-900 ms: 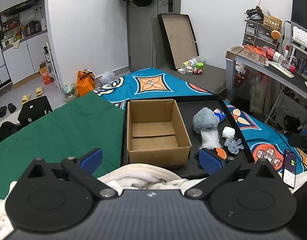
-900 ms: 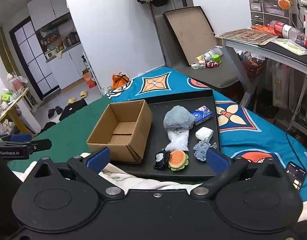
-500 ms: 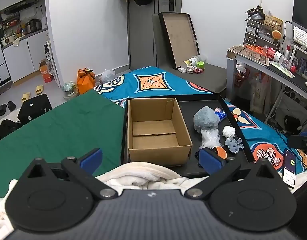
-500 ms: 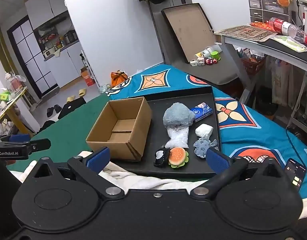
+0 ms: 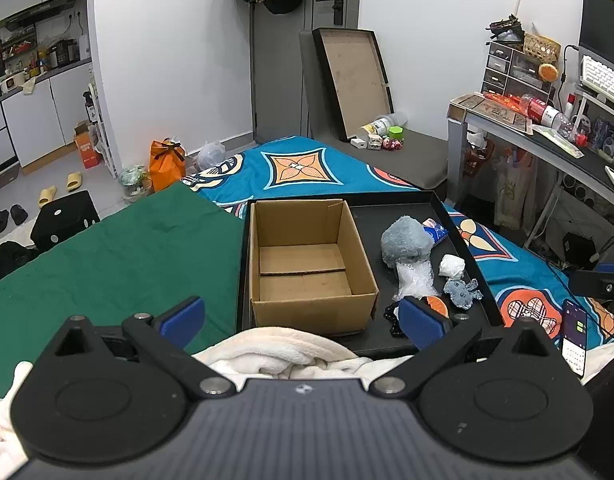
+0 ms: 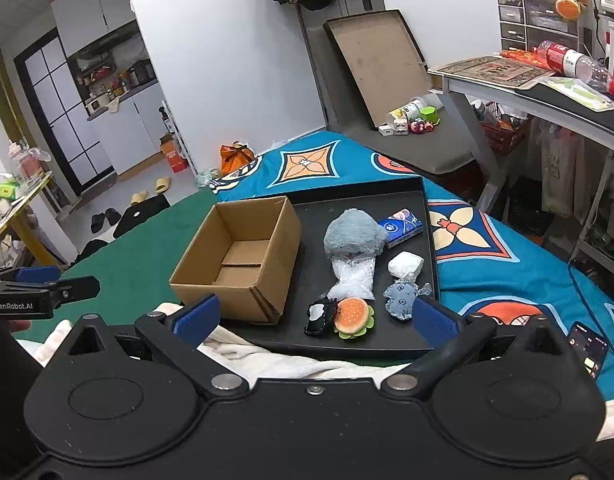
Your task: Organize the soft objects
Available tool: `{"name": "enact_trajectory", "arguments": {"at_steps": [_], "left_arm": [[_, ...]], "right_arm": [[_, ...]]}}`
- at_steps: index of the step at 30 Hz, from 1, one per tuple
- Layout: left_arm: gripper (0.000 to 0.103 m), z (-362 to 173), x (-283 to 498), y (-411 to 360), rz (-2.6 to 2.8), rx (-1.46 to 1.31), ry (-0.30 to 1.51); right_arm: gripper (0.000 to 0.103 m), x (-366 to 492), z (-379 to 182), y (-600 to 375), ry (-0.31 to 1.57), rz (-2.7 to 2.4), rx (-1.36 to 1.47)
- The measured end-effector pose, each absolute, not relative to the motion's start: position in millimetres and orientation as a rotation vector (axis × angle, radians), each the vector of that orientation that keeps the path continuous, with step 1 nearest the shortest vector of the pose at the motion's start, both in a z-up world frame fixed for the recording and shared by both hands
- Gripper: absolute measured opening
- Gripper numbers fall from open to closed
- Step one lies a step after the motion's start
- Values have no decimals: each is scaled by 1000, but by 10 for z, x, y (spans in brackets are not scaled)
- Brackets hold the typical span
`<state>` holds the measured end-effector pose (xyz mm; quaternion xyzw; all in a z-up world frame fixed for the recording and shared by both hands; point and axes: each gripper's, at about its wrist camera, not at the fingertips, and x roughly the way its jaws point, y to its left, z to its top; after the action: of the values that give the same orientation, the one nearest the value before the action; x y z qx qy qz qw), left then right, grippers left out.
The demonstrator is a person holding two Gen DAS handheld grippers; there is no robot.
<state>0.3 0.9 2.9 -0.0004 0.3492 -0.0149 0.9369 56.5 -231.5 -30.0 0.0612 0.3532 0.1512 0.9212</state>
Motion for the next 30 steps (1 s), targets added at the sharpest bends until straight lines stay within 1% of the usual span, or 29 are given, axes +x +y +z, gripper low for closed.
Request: {"name": "enact_trajectory", "arguments": {"at_steps": [30], "left_arm": [[102,100,-35,37,-26,-6,689]], "right_arm": [[103,560,-216,-2262,696,331,101]]}}
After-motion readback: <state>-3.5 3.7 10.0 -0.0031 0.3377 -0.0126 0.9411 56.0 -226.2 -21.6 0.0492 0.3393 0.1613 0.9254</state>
